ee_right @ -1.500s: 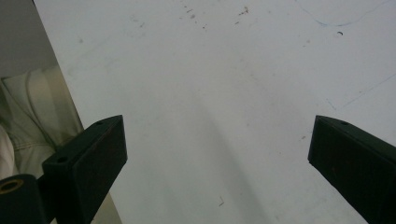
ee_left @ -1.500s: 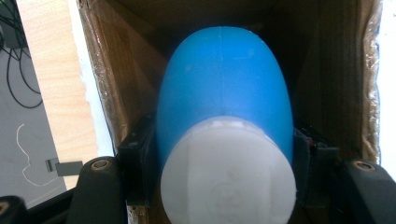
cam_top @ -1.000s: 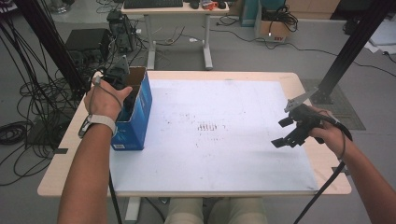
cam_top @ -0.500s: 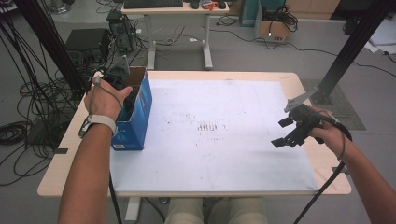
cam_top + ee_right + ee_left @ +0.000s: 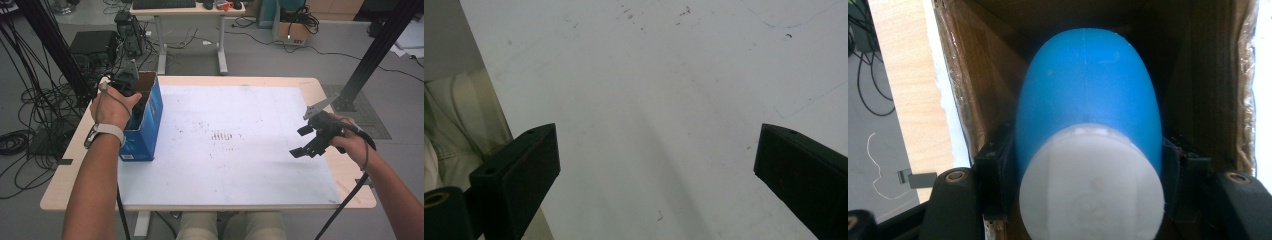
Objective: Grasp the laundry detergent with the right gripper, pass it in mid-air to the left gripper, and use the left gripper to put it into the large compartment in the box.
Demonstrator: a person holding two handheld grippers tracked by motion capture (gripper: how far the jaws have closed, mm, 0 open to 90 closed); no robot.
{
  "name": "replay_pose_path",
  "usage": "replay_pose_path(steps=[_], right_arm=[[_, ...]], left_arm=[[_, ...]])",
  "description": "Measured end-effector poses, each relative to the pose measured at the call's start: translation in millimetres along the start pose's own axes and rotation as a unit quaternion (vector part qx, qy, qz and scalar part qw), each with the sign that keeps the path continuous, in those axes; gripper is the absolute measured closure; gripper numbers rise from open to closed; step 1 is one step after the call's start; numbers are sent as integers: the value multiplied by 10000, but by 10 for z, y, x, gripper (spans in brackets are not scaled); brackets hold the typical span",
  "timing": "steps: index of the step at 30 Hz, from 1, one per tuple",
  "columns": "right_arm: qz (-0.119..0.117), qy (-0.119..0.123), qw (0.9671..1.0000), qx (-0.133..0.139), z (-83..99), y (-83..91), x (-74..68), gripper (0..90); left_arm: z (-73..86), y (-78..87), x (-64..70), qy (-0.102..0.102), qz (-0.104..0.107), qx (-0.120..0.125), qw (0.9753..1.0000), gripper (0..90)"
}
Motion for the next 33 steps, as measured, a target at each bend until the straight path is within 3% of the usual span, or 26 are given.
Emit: replay_pose_path(steps=[22,24,33], right_arm=[[0,-8,10000,-15,8,-5,2,44],[0,186,9998,105,4,-23,29,43],[-9,131,9999,65,-9,-25,20,43]], left_arm=[[3,4,5,49,19,-7,10000,373],[4,3,2,49,21,-2,10000,373],[3,2,-1,46,40,2,10000,373]])
Point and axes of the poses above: each handheld gripper's, and its own axes: y roughly backward along the jaws, z roughly out of its underside, x roughly to its right, the point moved 3 cm from there along -y, roughly forward along the jaws, and after that the axes turned 10 degrees about y, right-handed, at the moved point
